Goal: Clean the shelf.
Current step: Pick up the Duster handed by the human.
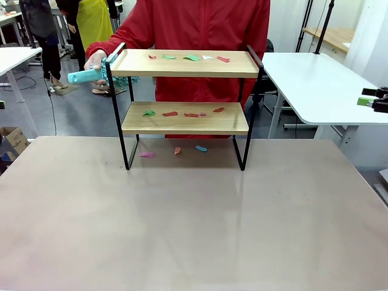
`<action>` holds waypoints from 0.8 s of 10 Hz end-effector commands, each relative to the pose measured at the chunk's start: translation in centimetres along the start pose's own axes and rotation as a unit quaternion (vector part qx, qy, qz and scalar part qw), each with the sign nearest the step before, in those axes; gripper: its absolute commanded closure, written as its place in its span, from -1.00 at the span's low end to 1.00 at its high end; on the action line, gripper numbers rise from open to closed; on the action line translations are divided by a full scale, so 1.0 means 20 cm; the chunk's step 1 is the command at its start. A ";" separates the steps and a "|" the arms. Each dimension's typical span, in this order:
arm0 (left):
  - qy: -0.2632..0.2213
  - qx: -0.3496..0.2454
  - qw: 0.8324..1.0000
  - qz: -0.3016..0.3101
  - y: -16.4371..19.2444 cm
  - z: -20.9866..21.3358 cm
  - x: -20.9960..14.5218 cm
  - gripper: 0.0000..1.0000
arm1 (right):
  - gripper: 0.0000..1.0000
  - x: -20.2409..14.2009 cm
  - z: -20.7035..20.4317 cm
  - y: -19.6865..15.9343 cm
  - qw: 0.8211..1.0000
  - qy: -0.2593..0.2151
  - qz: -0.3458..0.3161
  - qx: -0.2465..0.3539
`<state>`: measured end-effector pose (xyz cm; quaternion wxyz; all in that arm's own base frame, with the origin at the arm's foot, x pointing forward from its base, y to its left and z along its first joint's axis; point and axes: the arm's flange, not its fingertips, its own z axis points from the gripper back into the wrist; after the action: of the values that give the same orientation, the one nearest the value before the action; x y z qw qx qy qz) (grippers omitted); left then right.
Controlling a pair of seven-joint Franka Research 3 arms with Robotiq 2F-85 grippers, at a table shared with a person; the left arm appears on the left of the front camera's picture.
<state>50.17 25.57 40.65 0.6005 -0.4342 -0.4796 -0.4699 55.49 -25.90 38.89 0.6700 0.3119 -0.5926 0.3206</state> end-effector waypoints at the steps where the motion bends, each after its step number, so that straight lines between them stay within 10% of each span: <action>1: 0.000 0.004 0.997 0.075 0.01 -0.01 0.23 -1.00 | -1.00 0.00 0.00 0.01 1.000 -0.001 0.000 0.000; 6: 0.151 0.076 0.975 0.140 -0.34 -0.14 1.05 -1.00 | -1.00 0.00 0.00 0.01 1.000 -0.001 0.000 0.000; 8: 0.243 0.130 0.941 0.196 -0.52 -0.32 1.33 -1.00 | -1.00 0.00 0.00 0.01 1.000 -0.001 0.000 0.000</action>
<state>44.52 16.33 66.87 0.7949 -0.3251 -0.3352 -0.3874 55.44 -26.03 38.82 0.6704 0.3116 -0.5927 0.3195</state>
